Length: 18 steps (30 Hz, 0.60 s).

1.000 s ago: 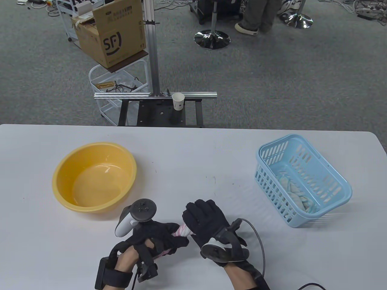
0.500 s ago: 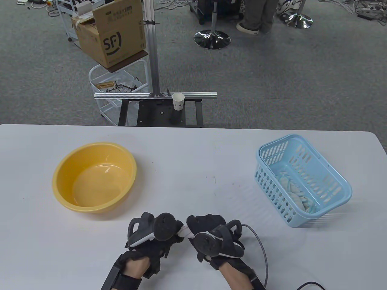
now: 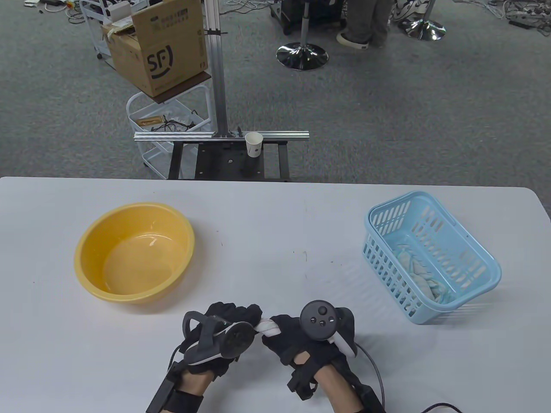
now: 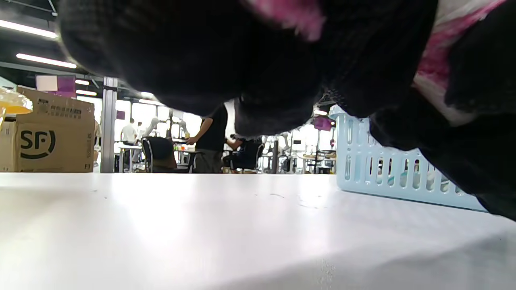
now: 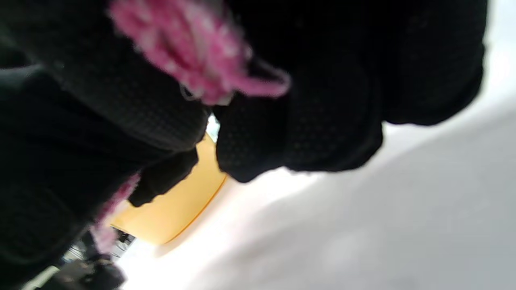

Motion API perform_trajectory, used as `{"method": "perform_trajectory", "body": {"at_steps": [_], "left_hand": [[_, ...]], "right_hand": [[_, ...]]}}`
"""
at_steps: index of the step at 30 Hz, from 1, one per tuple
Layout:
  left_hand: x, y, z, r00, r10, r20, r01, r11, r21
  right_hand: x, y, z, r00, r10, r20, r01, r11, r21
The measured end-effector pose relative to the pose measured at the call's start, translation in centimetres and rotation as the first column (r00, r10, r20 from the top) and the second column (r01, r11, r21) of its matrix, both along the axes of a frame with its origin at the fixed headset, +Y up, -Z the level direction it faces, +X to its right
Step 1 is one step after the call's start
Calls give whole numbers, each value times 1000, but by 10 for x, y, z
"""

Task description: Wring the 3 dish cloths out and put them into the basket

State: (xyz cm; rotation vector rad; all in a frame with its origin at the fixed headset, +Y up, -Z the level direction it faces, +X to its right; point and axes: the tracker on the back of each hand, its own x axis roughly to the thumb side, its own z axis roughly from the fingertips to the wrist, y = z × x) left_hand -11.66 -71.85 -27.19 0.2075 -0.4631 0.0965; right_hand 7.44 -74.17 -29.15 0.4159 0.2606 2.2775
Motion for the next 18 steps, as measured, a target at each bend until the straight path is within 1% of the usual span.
{"method": "perform_trajectory", "body": {"at_steps": [3, 5, 7, 9, 11, 12, 13, 14, 18], "left_hand": [[0, 0, 2, 1000, -5, 17, 5, 1000, 23], [1, 2, 3, 1000, -4, 25, 3, 999, 37], [2, 4, 4, 999, -5, 32, 3, 998, 58], [3, 4, 4, 999, -1, 34, -1, 998, 60], [2, 4, 4, 1000, 0, 25, -1, 999, 49], [1, 4, 2, 1000, 2, 17, -2, 999, 47], [-2, 4, 1, 1000, 9, -2, -9, 999, 33], [-5, 5, 1, 999, 35, -8, -35, 999, 25], [-16, 7, 0, 993, 111, -43, -111, 994, -18]], "right_hand": [[2, -8, -4, 997, -70, -18, 68, 993, -99], [4, -15, -7, 989, -148, -25, 141, 972, -188], [6, -19, -9, 978, -207, -27, 195, 951, -241], [8, -22, -10, 972, -233, -26, 216, 935, -282], [9, -22, -10, 973, -229, -17, 216, 937, -274], [9, -21, -9, 974, -226, -9, 216, 944, -248], [9, -19, -9, 978, -209, -16, 199, 949, -245], [10, -17, -8, 979, -204, -21, 194, 955, -224], [15, -2, -10, 989, -149, 3, 149, 987, -62]]}}
